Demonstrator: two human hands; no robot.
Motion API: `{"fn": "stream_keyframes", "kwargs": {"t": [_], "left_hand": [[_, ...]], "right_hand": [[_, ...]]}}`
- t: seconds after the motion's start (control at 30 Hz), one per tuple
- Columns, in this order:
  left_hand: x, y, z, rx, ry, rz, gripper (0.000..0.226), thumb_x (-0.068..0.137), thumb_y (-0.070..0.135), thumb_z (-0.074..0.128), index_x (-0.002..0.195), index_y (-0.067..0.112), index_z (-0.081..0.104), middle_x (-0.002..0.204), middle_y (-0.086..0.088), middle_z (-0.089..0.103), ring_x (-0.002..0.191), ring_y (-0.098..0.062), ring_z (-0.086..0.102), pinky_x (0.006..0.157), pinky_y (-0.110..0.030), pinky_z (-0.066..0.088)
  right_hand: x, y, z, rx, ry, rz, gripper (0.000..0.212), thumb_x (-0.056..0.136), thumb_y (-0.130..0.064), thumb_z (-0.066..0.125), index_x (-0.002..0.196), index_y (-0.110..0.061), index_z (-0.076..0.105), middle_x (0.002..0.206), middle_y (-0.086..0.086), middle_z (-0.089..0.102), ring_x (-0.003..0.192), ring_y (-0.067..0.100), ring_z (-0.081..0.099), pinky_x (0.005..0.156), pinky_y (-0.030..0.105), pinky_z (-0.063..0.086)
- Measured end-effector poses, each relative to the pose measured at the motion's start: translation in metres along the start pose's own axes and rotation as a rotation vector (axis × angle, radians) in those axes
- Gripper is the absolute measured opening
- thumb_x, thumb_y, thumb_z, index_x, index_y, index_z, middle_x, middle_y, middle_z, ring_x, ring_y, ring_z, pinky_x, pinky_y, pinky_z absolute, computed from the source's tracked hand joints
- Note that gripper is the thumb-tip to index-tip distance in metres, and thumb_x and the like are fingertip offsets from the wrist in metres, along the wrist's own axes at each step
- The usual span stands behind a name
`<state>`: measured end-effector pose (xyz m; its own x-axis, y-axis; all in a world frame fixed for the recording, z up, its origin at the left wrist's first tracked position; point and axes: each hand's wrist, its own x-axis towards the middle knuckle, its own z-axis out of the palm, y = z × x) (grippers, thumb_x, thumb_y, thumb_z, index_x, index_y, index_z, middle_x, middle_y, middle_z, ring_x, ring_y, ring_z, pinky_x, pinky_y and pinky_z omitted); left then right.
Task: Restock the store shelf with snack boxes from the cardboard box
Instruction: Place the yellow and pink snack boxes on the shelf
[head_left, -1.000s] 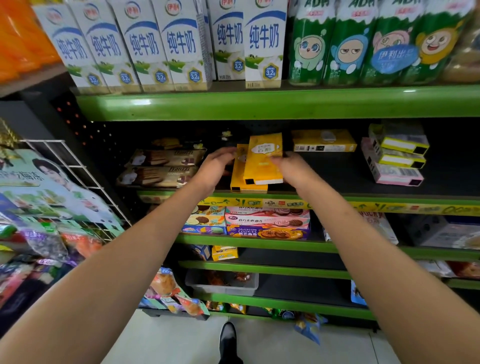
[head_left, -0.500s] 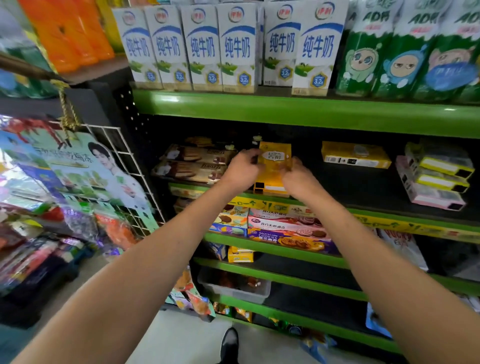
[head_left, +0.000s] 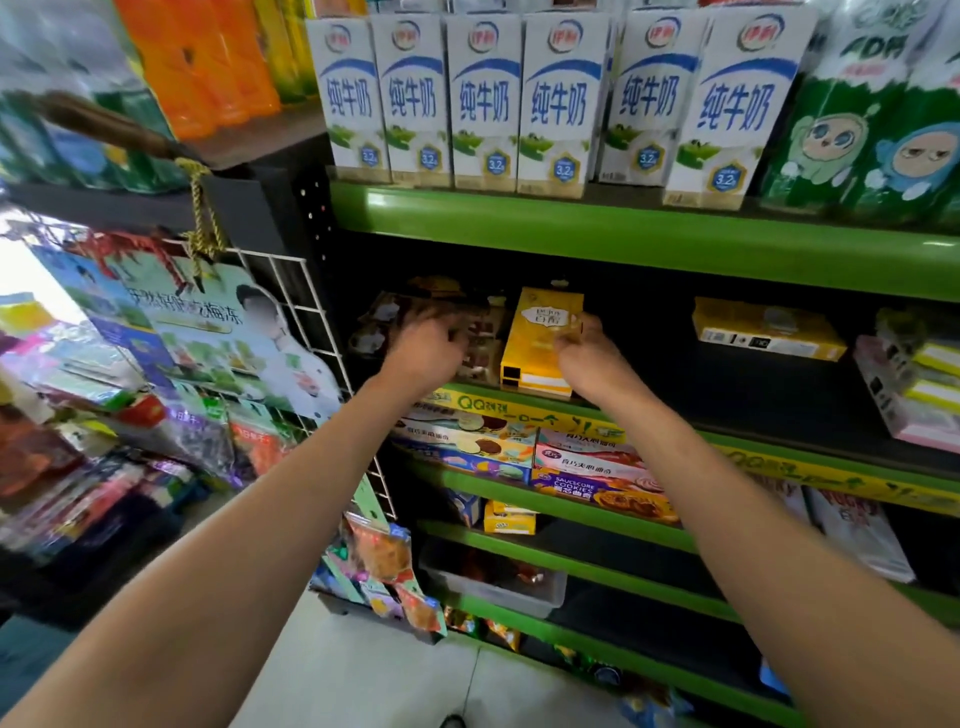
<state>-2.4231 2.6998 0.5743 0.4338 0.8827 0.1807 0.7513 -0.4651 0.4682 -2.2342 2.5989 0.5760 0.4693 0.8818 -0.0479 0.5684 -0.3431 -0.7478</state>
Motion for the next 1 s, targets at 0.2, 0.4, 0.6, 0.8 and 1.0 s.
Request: {"fn": "stream_keyframes", "kwargs": {"t": [0.2,0.4,0.6,0.8,1.0], "left_hand": [[0.004,-0.001,0.018,0.155,-0.061,0.052,0.044,0.102,0.034,0.029,0.142,0.032,0.049,0.156,0.010,0.037,0.143,-0.015,0.033,0.120,-0.049,0.013],[0.002,0.009,0.029,0.246,-0.033,0.138,0.046,0.101,0.036,0.028,0.144,0.033,0.046,0.155,0.010,0.038,0.142,-0.016,0.032,0.118,-0.048,0.010],[-0.008,0.028,0.042,0.281,0.021,0.173,0.046,0.101,0.036,0.030,0.142,0.029,0.048,0.150,0.004,0.044,0.136,-0.021,0.039,0.114,-0.047,0.018],[-0.008,0.037,0.045,0.259,-0.023,0.160,0.046,0.101,0.039,0.030,0.143,0.028,0.046,0.152,0.003,0.042,0.138,-0.022,0.036,0.115,-0.052,0.015],[-0.011,0.049,0.045,0.292,-0.083,0.211,0.048,0.101,0.042,0.028,0.143,0.028,0.045,0.153,0.003,0.041,0.140,-0.023,0.035,0.113,-0.055,0.018]], "right_hand": [[0.003,0.009,-0.003,0.087,0.054,0.023,0.050,0.100,-0.036,0.049,0.146,-0.024,0.035,0.108,-0.012,0.052,0.078,0.002,0.048,0.060,0.018,0.034],[0.008,0.013,-0.017,0.085,0.079,0.056,0.062,0.097,-0.036,0.054,0.152,-0.025,0.028,0.151,0.005,0.041,0.130,0.025,0.048,0.095,0.029,0.039],[0.008,0.024,-0.024,0.074,0.089,0.095,0.065,0.097,-0.037,0.054,0.154,-0.027,0.023,0.159,0.006,0.029,0.141,0.030,0.037,0.108,0.037,0.033],[0.008,0.025,-0.029,0.080,0.125,0.107,0.061,0.099,-0.034,0.052,0.153,-0.024,0.026,0.158,0.008,0.031,0.140,0.031,0.037,0.108,0.036,0.033],[0.006,0.033,-0.038,0.105,0.147,0.136,0.061,0.098,-0.034,0.053,0.152,-0.025,0.027,0.156,0.007,0.034,0.137,0.031,0.041,0.102,0.033,0.035]]}}
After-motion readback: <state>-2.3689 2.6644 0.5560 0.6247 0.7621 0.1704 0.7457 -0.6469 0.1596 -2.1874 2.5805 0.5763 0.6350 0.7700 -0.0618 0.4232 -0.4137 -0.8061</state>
